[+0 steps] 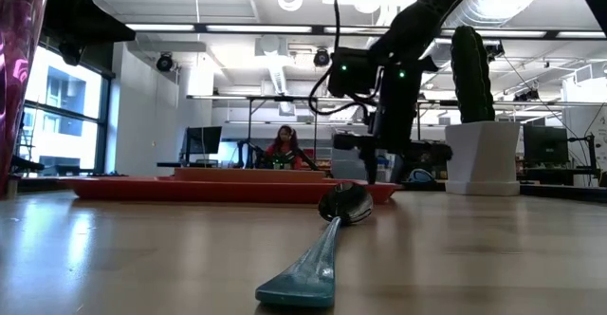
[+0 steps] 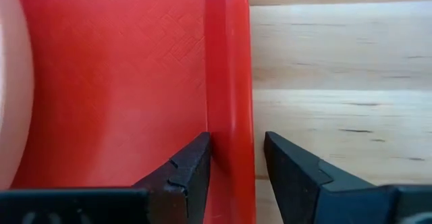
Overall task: Pick and place plate/cup/fork/spoon on tray
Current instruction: Move the red serving tray to the upper middle of the table
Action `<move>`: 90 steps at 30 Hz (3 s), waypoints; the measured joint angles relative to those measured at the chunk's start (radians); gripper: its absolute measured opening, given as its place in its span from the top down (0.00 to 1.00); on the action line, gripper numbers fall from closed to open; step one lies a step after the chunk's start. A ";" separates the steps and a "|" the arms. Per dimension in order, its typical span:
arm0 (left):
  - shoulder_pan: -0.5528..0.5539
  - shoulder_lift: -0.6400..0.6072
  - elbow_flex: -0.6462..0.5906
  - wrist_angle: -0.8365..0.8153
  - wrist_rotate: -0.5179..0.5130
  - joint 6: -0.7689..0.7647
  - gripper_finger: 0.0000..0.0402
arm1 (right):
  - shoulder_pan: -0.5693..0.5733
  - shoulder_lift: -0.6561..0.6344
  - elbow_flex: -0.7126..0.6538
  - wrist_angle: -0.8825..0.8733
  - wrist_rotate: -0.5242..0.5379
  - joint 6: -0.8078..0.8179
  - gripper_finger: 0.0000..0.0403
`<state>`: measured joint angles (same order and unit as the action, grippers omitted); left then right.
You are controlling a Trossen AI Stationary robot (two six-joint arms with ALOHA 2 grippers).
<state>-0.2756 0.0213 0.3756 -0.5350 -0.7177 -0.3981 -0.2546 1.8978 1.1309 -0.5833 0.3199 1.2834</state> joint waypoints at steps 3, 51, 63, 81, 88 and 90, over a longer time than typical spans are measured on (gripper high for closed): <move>0.000 0.000 0.000 0.000 0.000 0.000 1.00 | 0.000 -0.007 -0.001 -0.057 0.005 0.003 0.68; 0.000 0.009 -0.114 -0.042 0.188 -0.165 1.00 | 0.031 -0.242 -0.003 -0.334 0.080 0.174 0.68; 0.022 0.223 -0.086 -0.035 0.263 -0.253 1.00 | 0.067 -0.466 -0.002 -0.214 0.162 0.057 0.68; 0.344 0.642 0.184 -0.037 0.692 -0.204 1.00 | 0.018 -0.670 -0.001 -0.001 0.134 -0.311 0.68; 0.424 0.858 0.327 -0.035 0.811 -0.151 1.00 | -0.018 -0.706 -0.001 0.002 0.121 -0.404 0.68; 0.426 0.922 0.357 -0.034 0.813 -0.112 1.00 | -0.028 -0.710 -0.001 0.003 0.109 -0.424 0.68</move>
<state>0.1509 0.9433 0.7325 -0.5694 0.0958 -0.5097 -0.2827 1.1882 1.1301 -0.5807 0.4288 0.8591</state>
